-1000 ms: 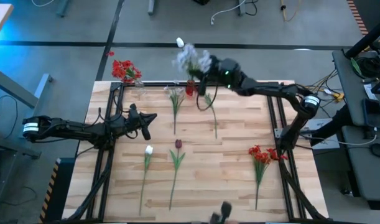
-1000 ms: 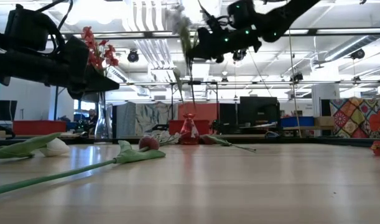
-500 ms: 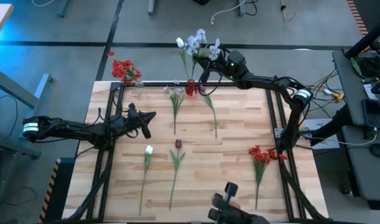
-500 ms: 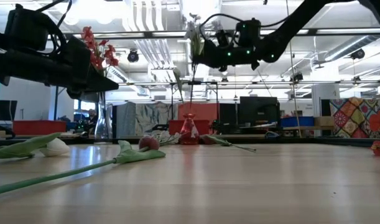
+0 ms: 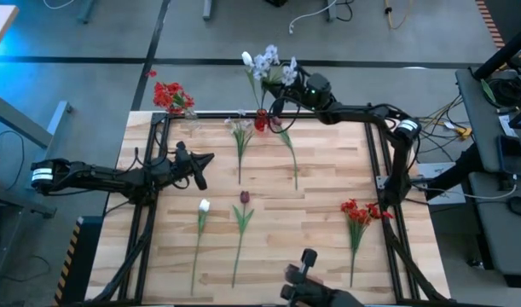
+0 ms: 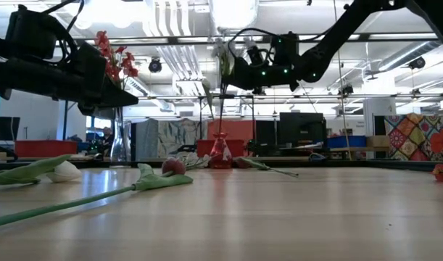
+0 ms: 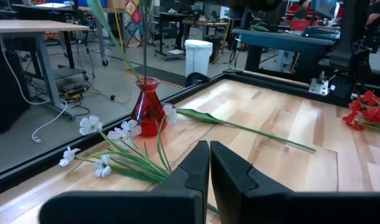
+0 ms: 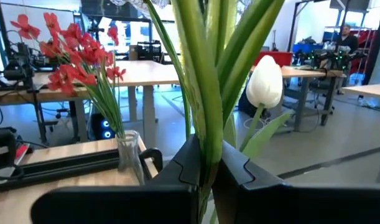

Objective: Sort flowers into vase by color
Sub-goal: Put the bottom white flowers into the red vase, then put the red flowers into the transparent vase

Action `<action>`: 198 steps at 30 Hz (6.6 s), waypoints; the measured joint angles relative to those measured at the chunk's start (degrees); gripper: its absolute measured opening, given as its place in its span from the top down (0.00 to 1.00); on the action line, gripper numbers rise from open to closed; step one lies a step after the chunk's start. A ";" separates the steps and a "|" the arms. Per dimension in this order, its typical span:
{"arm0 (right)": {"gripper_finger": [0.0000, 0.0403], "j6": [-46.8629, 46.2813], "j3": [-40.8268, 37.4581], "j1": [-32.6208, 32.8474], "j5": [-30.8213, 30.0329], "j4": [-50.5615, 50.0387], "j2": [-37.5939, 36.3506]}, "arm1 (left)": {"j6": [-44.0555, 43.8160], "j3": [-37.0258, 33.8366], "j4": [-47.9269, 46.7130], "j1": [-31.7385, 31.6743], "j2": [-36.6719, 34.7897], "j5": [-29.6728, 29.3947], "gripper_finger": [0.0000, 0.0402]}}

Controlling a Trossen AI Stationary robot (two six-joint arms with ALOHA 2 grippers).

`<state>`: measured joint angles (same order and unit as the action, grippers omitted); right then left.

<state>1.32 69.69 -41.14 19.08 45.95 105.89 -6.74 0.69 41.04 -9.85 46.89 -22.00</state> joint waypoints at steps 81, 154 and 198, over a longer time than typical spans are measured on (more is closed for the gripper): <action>0.70 -86.91 -26.12 61.05 -33.69 -93.51 -42.30 | -2.44 0.04 -3.65 0.00 3.89 3.57 1.00; 0.95 -29.20 -20.89 46.03 -39.03 -47.03 -31.60 | -9.07 2.42 16.81 -0.10 11.91 20.05 1.00; 0.92 2.15 -4.35 33.22 -7.26 -15.85 -12.01 | -0.69 23.28 12.66 -2.32 26.45 36.59 0.98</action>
<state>3.47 65.34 -7.92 11.83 30.10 93.89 -7.44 23.97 53.70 -12.17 73.34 14.59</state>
